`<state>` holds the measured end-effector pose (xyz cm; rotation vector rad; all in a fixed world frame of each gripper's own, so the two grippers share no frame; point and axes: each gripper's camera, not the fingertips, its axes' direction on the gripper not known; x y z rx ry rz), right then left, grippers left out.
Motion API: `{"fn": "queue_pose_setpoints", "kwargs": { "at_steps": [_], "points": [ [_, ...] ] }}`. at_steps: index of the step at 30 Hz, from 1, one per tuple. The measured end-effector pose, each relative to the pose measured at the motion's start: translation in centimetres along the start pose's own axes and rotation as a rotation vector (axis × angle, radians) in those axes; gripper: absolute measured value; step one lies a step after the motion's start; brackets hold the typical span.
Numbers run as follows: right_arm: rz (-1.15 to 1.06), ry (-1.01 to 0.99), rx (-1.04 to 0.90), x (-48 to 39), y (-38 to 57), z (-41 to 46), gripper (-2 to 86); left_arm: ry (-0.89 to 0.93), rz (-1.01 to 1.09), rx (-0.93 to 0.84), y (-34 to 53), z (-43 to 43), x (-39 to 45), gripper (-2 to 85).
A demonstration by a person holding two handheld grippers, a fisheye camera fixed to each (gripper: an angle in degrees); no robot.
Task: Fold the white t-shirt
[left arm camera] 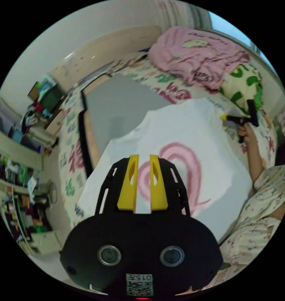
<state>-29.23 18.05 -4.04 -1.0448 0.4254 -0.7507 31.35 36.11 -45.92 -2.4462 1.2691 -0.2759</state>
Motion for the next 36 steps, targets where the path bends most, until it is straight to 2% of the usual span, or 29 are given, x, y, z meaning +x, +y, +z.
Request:
{"fn": "queue_pose_setpoints", "kwargs": {
  "at_steps": [5, 8, 11, 14, 15, 19, 21, 22, 27, 29, 31, 34, 36],
  "points": [
    [-0.056, 0.120, -0.034, -1.9, 1.1, 0.1, 0.8, 0.325, 0.075, 0.106, -12.1, 6.6, 7.7, 7.8],
    [-0.067, 0.145, -0.060, -1.6, 1.9, -0.3, 0.4, 0.489, 0.094, 0.054, -18.6, 12.4, 12.9, 8.9],
    [-0.060, 0.175, -0.086, -0.9, 2.7, -0.8, 0.2, 0.535, 0.104, -0.025, -23.0, 17.9, 18.0, 9.5],
    [-0.078, 0.264, -0.188, -0.7, 3.4, 0.3, 0.0, 0.424, 0.137, -0.131, -25.1, 22.2, 22.2, 8.1],
    [-0.087, 0.283, -0.210, -0.8, 3.5, 0.7, 0.0, 0.344, 0.134, -0.126, -25.2, 22.7, 23.0, 5.9],
    [-0.092, 0.302, -0.265, -0.5, 4.0, 2.7, -0.2, 0.303, 0.157, -0.083, -24.4, 21.9, 24.1, 0.6],
    [-0.082, 0.370, -0.312, -0.2, 4.3, 3.6, -0.3, 0.286, 0.148, -0.021, -23.5, 21.0, 24.3, -0.4],
    [-0.064, 0.464, -0.337, 0.2, 4.6, 4.0, -0.3, 0.280, 0.140, -0.003, -23.3, 20.8, 24.3, -0.5],
    [-0.019, 0.392, -0.178, 1.1, 4.7, 2.4, 1.6, 0.244, 0.132, 0.042, -21.9, 20.8, 25.2, -0.5],
    [-0.016, 0.345, -0.094, 1.2, 4.5, 2.3, 8.3, 0.275, 0.163, 0.026, -21.4, 21.5, 25.8, -0.2],
    [-0.014, 0.299, -0.065, 1.7, 4.4, 3.5, 10.2, 0.296, 0.176, 0.015, -21.0, 22.0, 26.2, 0.2],
    [0.003, 0.210, -0.092, 3.3, 4.0, 6.5, 8.0, 0.306, 0.183, 0.027, -20.4, 22.2, 26.4, 0.7],
    [0.017, 0.233, -0.142, 3.9, 3.9, 8.2, 5.1, 0.339, 0.181, 0.047, -19.8, 21.4, 25.9, 1.0]
  ]
}}
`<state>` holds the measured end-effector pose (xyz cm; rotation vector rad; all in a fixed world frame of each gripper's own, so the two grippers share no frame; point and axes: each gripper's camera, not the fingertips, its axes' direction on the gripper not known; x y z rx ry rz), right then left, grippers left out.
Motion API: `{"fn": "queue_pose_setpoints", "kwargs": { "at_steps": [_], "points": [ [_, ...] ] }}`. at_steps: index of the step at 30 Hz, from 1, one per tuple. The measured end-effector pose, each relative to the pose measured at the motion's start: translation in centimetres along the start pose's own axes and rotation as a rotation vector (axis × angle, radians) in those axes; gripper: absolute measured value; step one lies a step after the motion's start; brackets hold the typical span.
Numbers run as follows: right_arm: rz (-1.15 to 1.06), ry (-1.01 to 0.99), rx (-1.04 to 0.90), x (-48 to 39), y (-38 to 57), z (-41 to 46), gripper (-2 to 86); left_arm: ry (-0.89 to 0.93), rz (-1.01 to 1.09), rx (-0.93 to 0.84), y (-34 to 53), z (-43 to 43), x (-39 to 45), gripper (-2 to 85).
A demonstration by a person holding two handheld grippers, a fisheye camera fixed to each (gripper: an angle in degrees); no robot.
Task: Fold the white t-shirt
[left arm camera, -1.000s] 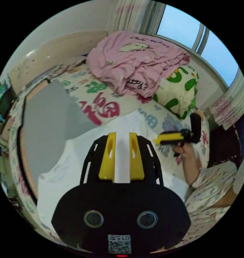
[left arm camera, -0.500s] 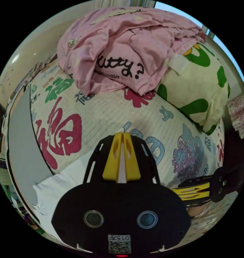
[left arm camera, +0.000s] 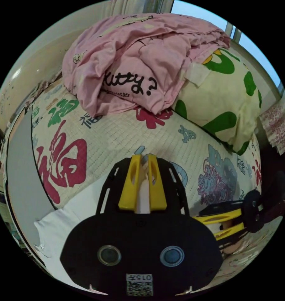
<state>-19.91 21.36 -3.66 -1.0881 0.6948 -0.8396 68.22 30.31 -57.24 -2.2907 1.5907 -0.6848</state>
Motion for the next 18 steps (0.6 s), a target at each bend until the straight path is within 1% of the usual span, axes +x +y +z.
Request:
{"fn": "queue_pose_setpoints", "kwargs": {
  "at_steps": [2, 4, 6, 7, 9, 10, 12, 13, 15, 17, 18],
  "points": [
    [0.015, 0.044, -0.021, 0.1, -0.1, 1.2, 2.4, 0.023, 0.000, 0.039, 0.9, -1.7, 0.0, 1.2],
    [0.011, 0.079, -0.026, 0.0, -0.1, 1.6, 1.6, 0.035, 0.029, 0.099, 2.6, -4.6, 0.6, 1.4],
    [0.006, 0.118, -0.035, -0.1, 0.0, 1.9, 1.2, 0.026, 0.080, 0.211, 7.0, -9.6, 2.2, 2.1],
    [0.003, 0.132, -0.035, -0.1, 0.2, 2.1, 1.1, 0.030, 0.091, 0.237, 8.4, -10.8, 2.6, 2.3],
    [-0.006, 0.151, -0.037, -0.2, 0.3, 2.4, 1.1, 0.023, 0.113, 0.299, 15.0, -15.3, 4.1, 3.8],
    [-0.014, 0.160, -0.038, -0.3, 0.5, 2.5, 1.3, 0.015, 0.106, 0.307, 16.8, -16.2, 4.4, 4.4],
    [-0.027, 0.166, -0.033, -0.4, 0.8, 2.3, 1.7, -0.003, 0.068, 0.303, 24.2, -18.6, 5.8, 5.6],
    [-0.033, 0.163, -0.006, -0.4, 1.2, 1.6, 2.2, -0.002, 0.061, 0.290, 26.0, -18.8, 6.2, 5.8],
    [-0.032, 0.150, 0.051, -0.2, 1.9, 0.1, 3.4, -0.024, 0.021, 0.217, 32.6, -18.6, 8.4, 6.6],
    [-0.067, 0.062, 0.118, -0.2, 2.9, -1.8, 5.2, -0.041, -0.036, 0.166, 36.9, -17.6, 10.1, 6.9],
    [-0.086, 0.028, 0.129, -0.3, 3.1, -2.1, 5.5, -0.014, -0.064, 0.150, 39.2, -16.7, 11.2, 7.1]
  ]
}}
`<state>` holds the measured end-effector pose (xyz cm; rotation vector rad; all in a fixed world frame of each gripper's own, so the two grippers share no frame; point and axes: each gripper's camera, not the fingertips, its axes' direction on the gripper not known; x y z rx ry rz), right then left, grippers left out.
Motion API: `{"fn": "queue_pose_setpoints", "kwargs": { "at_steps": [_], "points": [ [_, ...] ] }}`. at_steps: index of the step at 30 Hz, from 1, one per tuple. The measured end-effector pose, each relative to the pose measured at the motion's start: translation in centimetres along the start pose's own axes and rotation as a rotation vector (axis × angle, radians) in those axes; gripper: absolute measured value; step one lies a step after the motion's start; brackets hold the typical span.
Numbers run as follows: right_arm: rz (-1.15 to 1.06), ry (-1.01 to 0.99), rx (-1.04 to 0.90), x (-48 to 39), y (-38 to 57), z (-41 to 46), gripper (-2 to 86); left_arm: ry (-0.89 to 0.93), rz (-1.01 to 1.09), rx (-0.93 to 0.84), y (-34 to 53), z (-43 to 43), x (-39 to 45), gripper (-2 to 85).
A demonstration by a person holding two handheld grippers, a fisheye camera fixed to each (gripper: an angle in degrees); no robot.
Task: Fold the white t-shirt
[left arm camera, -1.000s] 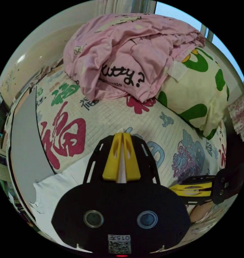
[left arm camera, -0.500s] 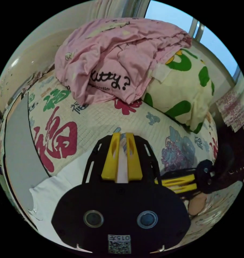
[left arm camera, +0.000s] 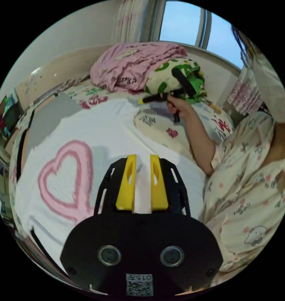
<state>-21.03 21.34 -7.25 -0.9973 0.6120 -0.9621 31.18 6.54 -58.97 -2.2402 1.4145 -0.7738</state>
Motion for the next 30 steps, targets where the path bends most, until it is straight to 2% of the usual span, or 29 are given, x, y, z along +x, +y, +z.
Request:
{"fn": "queue_pose_setpoints", "kwargs": {
  "at_steps": [3, 5, 8, 11, 16, 20, 25, 30],
  "points": [
    [-0.117, -0.169, 0.005, -1.1, 0.4, 0.0, 7.1, 0.139, -0.006, -0.022, 3.3, 1.5, 2.3, 7.1],
    [-0.198, -0.226, -0.080, -2.6, 0.2, 1.9, 7.4, 0.187, 0.018, -0.026, 3.7, 2.2, 3.5, 7.0],
    [-0.284, -0.134, -0.246, -4.5, 0.6, 4.7, 7.5, 0.227, 0.086, -0.044, 3.1, 3.2, 5.0, 6.8],
    [-0.313, -0.070, -0.335, -4.2, 1.5, 5.4, 7.4, 0.216, 0.142, -0.107, 2.4, 4.4, 6.1, 6.9],
    [-0.321, -0.241, -0.363, -2.7, 1.9, 5.7, 7.5, 0.205, 0.173, -0.111, 2.2, 4.5, 6.3, 7.0],
    [-0.401, -0.274, -0.513, -4.0, 2.5, 9.2, 7.7, 0.222, 0.162, -0.112, 2.0, 4.6, 5.6, 7.0],
    [-0.427, -0.221, -0.535, -3.9, 2.6, 10.5, 1.4, 0.219, 0.164, -0.113, 1.7, 4.8, 5.3, 7.0],
    [-0.380, -0.116, -0.550, -2.6, 2.9, 10.6, 0.1, 0.222, 0.163, -0.113, 1.3, 4.8, 4.8, 7.0]
  ]
}}
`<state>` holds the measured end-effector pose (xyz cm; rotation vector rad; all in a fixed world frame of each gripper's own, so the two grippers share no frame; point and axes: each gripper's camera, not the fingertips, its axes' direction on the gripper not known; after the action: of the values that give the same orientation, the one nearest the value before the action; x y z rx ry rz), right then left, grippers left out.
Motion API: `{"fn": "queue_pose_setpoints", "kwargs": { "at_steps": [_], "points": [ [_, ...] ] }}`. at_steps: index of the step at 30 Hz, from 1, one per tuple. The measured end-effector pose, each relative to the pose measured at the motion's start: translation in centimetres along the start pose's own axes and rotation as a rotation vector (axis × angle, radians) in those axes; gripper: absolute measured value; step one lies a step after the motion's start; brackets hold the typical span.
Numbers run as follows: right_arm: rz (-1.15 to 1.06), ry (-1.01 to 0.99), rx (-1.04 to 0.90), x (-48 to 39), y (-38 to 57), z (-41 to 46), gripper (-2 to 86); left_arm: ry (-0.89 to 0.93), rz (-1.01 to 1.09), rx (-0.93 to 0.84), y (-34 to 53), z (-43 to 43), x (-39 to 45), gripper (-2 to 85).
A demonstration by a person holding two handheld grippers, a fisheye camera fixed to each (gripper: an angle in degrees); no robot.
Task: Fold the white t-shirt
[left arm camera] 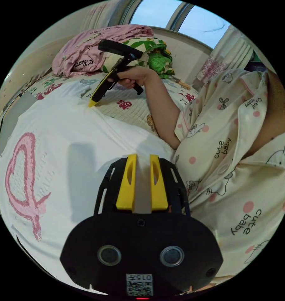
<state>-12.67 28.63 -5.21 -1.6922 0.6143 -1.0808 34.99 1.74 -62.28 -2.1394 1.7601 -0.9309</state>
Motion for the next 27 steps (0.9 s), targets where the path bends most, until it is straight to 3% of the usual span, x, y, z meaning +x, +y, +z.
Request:
{"fn": "queue_pose_setpoints", "kwargs": {
  "at_steps": [4, 8, 14, 17, 21, 27],
  "points": [
    [0.006, 0.030, -0.036, 0.2, -1.5, 1.7, -0.2, -0.004, 0.015, -0.001, -0.2, -0.2, 0.0, 6.8],
    [0.001, 0.045, -0.042, 0.3, -2.6, 2.9, -0.2, 0.147, 0.066, 0.041, -0.9, -1.0, 0.4, 5.9],
    [-0.002, 0.049, -0.044, 0.9, -3.7, 4.8, -0.2, 0.262, 0.072, -0.085, -3.7, 2.5, 0.0, 4.9],
    [-0.007, 0.050, -0.041, 1.2, -4.1, 5.7, -0.1, 0.220, 0.074, -0.236, -5.4, 5.2, 0.4, 3.9],
    [-0.008, 0.048, -0.039, 1.6, -4.6, 6.9, -0.1, 0.163, 0.080, -0.306, -6.9, 6.1, 1.0, -0.1],
    [-0.009, 0.074, -0.037, 2.0, -4.7, 8.7, -0.1, 0.172, 0.184, -0.284, -7.2, 5.4, 2.7, -0.9]
  ]
}}
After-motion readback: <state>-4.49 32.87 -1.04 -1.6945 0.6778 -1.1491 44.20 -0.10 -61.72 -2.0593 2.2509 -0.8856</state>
